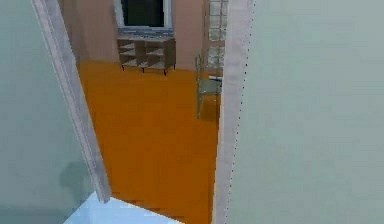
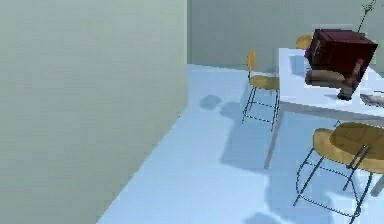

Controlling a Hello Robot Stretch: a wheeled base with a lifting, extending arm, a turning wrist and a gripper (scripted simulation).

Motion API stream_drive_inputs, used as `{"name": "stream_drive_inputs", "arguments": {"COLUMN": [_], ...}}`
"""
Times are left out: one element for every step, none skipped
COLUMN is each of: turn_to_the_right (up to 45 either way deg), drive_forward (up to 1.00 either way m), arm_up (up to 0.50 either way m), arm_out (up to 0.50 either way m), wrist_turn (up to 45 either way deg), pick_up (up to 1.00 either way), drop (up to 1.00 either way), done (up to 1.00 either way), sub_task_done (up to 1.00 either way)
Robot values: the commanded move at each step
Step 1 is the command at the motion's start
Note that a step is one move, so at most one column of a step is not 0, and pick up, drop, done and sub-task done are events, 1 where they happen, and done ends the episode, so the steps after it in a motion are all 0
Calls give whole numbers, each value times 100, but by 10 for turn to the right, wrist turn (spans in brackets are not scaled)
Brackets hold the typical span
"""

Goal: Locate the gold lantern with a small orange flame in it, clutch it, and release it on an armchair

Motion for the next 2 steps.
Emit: {"name": "stream_drive_inputs", "arguments": {"turn_to_the_right": [0,-180], "drive_forward": [10,0], "arm_up": [0,0], "arm_out": [0,0], "wrist_turn": [0,0], "pick_up": [0,0], "drop": [0,0], "done": [0,0], "sub_task_done": [0,0]}}
